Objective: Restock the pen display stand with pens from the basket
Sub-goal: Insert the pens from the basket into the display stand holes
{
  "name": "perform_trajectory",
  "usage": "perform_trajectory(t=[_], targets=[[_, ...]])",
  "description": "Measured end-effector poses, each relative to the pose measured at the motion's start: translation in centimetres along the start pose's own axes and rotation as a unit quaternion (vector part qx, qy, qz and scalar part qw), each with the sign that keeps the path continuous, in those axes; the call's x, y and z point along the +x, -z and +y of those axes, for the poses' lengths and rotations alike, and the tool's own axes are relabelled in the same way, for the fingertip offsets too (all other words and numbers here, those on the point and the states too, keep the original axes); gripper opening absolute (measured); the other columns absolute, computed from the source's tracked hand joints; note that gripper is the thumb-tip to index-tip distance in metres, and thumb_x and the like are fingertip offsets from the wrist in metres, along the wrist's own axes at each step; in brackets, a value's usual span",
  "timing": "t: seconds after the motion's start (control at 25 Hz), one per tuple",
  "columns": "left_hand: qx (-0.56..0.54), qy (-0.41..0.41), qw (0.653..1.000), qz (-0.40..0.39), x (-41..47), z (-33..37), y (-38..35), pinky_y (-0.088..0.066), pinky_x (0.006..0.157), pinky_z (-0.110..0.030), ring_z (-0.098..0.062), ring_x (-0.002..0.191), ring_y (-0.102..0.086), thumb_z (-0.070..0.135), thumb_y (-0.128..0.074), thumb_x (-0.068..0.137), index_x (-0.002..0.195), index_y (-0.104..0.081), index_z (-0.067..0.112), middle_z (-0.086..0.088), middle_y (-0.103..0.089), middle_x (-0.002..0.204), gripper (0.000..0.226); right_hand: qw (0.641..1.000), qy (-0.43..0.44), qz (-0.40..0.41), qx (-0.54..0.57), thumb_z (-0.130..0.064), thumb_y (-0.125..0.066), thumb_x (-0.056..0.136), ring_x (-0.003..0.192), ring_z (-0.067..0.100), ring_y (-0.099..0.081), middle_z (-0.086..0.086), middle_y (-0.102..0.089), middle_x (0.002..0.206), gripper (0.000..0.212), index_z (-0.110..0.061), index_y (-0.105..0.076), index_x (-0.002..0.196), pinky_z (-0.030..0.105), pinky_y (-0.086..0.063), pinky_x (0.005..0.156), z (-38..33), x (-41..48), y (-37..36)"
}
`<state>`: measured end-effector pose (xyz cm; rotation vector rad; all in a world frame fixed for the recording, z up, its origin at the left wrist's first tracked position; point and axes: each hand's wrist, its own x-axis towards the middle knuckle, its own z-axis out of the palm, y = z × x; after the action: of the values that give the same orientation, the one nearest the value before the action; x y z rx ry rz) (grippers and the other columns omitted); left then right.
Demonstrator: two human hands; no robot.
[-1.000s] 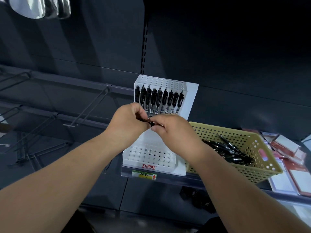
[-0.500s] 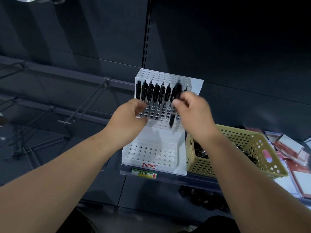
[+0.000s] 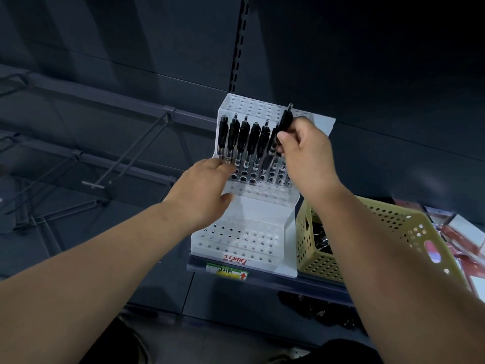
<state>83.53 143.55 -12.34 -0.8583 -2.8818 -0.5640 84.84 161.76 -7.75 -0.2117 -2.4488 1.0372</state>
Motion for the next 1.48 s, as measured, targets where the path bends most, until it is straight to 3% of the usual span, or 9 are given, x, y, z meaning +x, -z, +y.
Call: perform_trajectory(t=[0.12,0.24,0.6,0.8,0.96,1.16,1.48], targets=[[-0.003,0.004,1.000,-0.011,0.1,-0.3,-0.4,-0.032,0.105,-0.032,-0.022,0.134,-0.033,0.029,-0.057,0.093,0.143,-0.039,0.017,0.000,-0.041,0.143,0.055,1.000,0.003,-0.013,-0.026,-0.020,-0.050,0.099,0.085,0.042,-0.061,0.022,-0.065,0.090,0.021,-0.001,-0.055,0.097,0.050,-0.052,0.069,1.0,-0.2,-0.8],[0.001,0.002,1.000,-0.016,0.1,-0.6,-0.7,-0.033,0.106,-0.032,-0.020,0.135,-0.032,0.030,-0.058,0.093,0.143,-0.040,0.018,0.001,-0.039,0.144,0.054,0.999,-0.009,-0.024,-0.042,-0.023,-0.049,0.100,0.071,0.037,-0.061,0.023,-0.066,0.087,0.024,-0.002,-0.053,0.089,0.049,-0.051,0.062,2.0,-0.5,-1.6],[0.003,-0.003,1.000,-0.018,0.1,-0.7,-0.7,-0.033,0.107,-0.034,-0.019,0.136,-0.032,0.030,-0.058,0.092,0.143,-0.040,0.020,0.003,-0.037,0.146,0.055,0.996,-0.043,-0.007,-0.076,-0.023,-0.048,0.100,0.084,0.036,-0.067,0.018,-0.064,0.080,0.026,-0.002,-0.051,0.085,0.053,-0.054,0.063,2.6,-0.5,-2.9],[0.016,0.001,0.999,-0.036,0.3,-0.5,-0.5,-0.032,0.107,-0.033,-0.019,0.138,-0.031,0.032,-0.057,0.093,0.145,-0.037,0.021,0.002,-0.034,0.149,0.058,0.993,-0.048,-0.017,-0.106,-0.020,-0.050,0.099,0.067,0.033,-0.060,0.021,-0.065,0.080,0.027,0.003,-0.056,0.088,0.040,-0.047,0.056,2.1,-0.2,-2.6],[0.029,-0.005,0.999,-0.040,0.2,0.1,0.1,-0.031,0.107,-0.031,-0.021,0.134,-0.037,0.036,-0.056,0.093,0.144,-0.038,0.018,0.000,-0.039,0.147,0.058,0.994,-0.070,-0.030,-0.084,-0.032,-0.057,0.096,0.073,0.021,-0.064,0.006,-0.068,0.078,0.024,-0.010,-0.065,0.093,0.039,-0.054,0.072,2.0,-1.1,-1.3],[-0.014,-0.054,0.998,0.017,-0.2,4.2,0.1,-0.032,0.105,-0.029,-0.020,0.132,-0.039,0.038,-0.055,0.093,0.143,-0.038,0.018,0.001,-0.041,0.145,0.056,0.995,-0.067,-0.056,-0.050,-0.028,-0.058,0.095,0.090,0.012,-0.064,-0.003,-0.070,0.100,0.022,-0.018,-0.066,0.113,0.032,-0.053,0.083,3.9,-4.5,3.0],[-0.034,-0.141,0.988,-0.045,1.7,13.3,-3.4,-0.025,0.111,-0.028,-0.015,0.136,-0.032,0.044,-0.052,0.093,0.146,-0.033,0.022,0.003,-0.037,0.149,0.060,0.982,-0.135,-0.084,-0.099,-0.021,-0.070,0.087,0.101,0.006,-0.060,-0.010,-0.064,0.111,0.036,-0.023,-0.061,0.122,0.023,-0.048,0.088,13.3,-6.8,13.9]])
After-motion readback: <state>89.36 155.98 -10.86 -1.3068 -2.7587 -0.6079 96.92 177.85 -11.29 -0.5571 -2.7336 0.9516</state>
